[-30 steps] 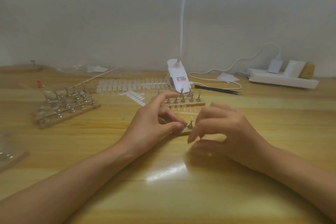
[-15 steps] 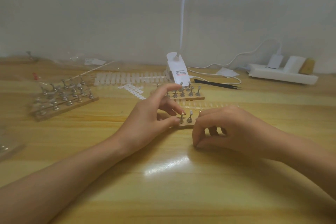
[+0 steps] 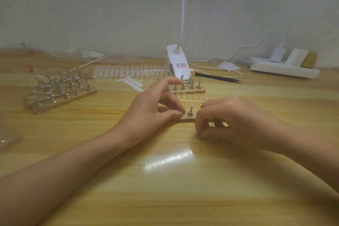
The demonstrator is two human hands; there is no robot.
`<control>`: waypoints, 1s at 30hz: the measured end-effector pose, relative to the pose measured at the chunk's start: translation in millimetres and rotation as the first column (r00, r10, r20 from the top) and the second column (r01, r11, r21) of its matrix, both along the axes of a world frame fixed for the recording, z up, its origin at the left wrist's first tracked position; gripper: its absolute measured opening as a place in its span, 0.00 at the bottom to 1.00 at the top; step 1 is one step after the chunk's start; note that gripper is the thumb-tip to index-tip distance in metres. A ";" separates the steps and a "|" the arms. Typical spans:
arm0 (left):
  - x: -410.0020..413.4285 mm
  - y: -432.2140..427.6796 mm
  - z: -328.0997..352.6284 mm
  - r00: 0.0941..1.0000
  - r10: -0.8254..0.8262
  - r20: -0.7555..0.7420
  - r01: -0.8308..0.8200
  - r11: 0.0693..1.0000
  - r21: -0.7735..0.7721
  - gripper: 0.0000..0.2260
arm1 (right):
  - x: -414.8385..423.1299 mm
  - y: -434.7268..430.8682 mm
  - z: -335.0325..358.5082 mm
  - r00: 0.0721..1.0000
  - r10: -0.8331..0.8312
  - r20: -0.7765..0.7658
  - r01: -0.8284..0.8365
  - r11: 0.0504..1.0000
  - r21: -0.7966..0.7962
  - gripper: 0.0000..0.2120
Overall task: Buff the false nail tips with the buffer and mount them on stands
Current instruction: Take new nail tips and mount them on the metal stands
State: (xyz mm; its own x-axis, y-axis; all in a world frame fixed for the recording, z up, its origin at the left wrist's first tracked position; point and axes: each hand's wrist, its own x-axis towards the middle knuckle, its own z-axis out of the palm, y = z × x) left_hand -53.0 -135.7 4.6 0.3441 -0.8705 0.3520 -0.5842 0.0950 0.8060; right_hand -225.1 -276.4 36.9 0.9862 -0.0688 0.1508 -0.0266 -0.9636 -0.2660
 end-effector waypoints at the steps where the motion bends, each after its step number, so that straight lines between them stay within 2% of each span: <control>1: -0.3 0.6 0.4 1.000 0.000 -0.004 0.000 1.000 0.005 0.26 | -0.5 1.4 -0.5 1.000 -0.003 0.000 0.003 1.000 -0.025 0.07; 4: -1.0 4.4 2.1 0.998 0.045 0.035 -0.044 0.998 -0.035 0.25 | -0.5 4.4 -1.4 1.000 -0.013 0.017 0.014 0.997 -0.071 0.06; 7: -2.4 9.2 5.7 0.983 0.115 0.144 -0.096 0.986 -0.135 0.19 | 0.3 3.0 -2.4 0.999 -0.003 0.039 0.000 0.998 0.059 0.06; 11: -5.3 12.5 8.9 0.984 0.133 0.119 -0.108 0.975 -0.196 0.14 | 0.4 -0.1 -5.8 0.999 0.035 0.011 -0.036 0.991 0.129 0.06; 13: -6.7 13.0 9.8 0.987 0.122 0.105 -0.098 0.973 -0.211 0.12 | -1.1 -1.8 -1.8 0.998 0.069 -0.010 -0.065 0.974 0.219 0.04; 17: -7.4 13.4 10.0 0.990 0.108 0.091 -0.085 0.972 -0.221 0.12 | -3.7 1.9 2.1 0.965 0.206 -0.163 -0.139 0.928 0.345 0.09; 22: -9.5 14.2 9.8 0.991 0.078 0.108 -0.053 0.975 -0.213 0.12 | -1.1 5.6 -5.1 0.969 0.179 -0.170 -0.099 0.912 0.398 0.08; 25: -11.3 15.3 10.0 0.991 0.044 0.128 -0.015 0.975 -0.222 0.11 | -2.1 6.2 -4.6 0.980 0.155 -0.124 -0.086 0.895 0.437 0.08; 27: -13.2 16.2 10.0 0.993 0.011 0.118 0.016 0.975 -0.223 0.08 | -2.5 10.8 -2.4 0.989 0.132 -0.061 -0.080 0.844 0.531 0.08; 30: -17.2 15.4 10.9 0.995 -0.097 -0.016 0.093 0.982 -0.164 0.04 | -1.5 19.0 4.1 0.985 0.016 0.172 -0.119 0.785 0.608 0.07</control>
